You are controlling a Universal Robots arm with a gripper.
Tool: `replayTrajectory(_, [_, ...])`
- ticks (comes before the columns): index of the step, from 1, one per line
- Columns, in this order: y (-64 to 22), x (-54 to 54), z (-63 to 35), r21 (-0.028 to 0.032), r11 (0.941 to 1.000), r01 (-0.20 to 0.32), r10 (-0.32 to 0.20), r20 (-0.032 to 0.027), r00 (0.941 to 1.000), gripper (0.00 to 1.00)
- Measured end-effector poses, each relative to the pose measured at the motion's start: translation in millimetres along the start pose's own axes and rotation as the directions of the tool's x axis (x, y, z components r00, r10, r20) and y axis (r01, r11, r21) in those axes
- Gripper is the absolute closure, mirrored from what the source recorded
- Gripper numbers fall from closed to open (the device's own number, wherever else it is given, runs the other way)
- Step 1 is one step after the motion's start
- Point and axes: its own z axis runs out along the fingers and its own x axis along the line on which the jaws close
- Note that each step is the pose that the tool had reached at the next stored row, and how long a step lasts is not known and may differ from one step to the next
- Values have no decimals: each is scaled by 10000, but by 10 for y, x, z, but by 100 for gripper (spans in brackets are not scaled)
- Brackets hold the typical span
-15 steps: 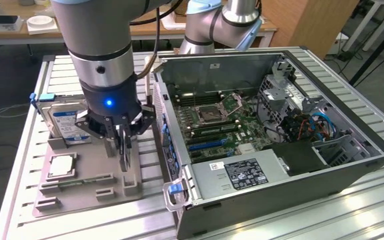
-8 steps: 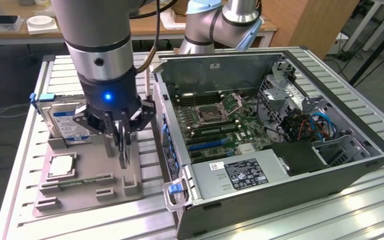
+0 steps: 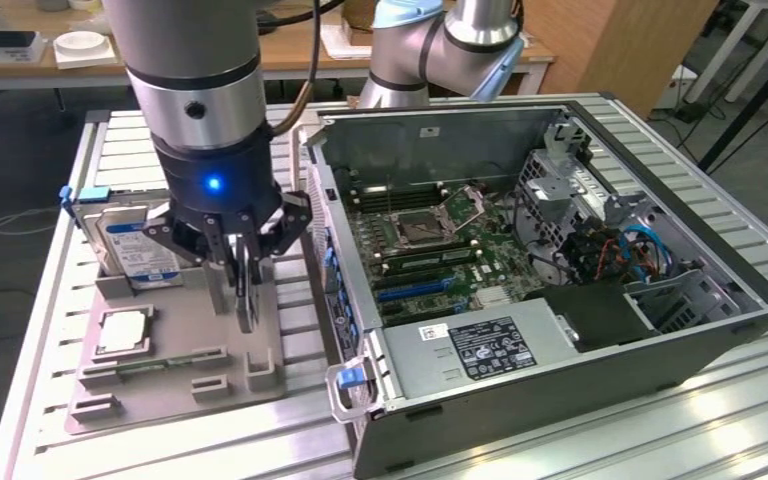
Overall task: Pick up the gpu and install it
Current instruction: 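Pick up the gpu and move the gpu toward the slot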
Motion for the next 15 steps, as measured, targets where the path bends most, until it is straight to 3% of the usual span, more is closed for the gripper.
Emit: replayTrajectory(15, [5,-2,-106,-30,10000,-1,1,-2,10000,74])
